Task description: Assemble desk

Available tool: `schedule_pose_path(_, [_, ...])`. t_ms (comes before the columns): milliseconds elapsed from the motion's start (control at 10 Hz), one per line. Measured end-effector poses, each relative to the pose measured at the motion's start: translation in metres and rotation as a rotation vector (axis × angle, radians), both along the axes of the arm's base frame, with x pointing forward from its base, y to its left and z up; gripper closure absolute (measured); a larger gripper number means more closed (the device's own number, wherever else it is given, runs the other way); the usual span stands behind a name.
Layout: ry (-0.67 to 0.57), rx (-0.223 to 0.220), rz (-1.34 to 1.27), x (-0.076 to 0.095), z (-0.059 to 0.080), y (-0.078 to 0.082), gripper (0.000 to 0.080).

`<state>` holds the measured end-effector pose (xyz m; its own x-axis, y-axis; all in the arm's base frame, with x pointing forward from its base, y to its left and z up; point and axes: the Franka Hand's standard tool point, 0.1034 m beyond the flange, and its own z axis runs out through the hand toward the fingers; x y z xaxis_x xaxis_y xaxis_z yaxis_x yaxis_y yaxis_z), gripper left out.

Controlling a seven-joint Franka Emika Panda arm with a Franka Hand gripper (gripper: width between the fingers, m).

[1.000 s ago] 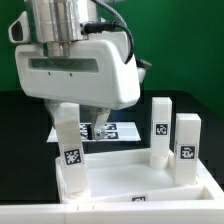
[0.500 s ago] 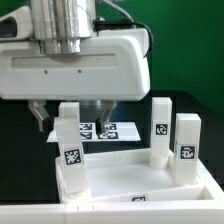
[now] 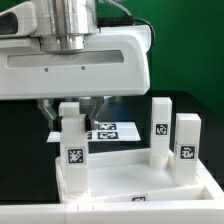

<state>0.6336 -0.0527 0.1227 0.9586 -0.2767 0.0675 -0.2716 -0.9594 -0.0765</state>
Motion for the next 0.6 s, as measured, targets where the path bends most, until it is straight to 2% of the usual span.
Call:
schedule_pose_path(100, [0.003, 0.006, -0.07, 0.0001, 0.0, -0.0003, 0.0515])
schedule_pose_path(300, [0.011, 0.018, -0.25, 0.0005, -0.0005, -0.0009, 0.0515])
schedule_pose_path(500, [0.056, 0.035, -0.688, 0.0004, -0.0008, 0.002, 0.0515])
schedule_pose_path(600, [0.072, 0.067, -0.901, 0.0009, -0.0018, -0.0003, 0.0515])
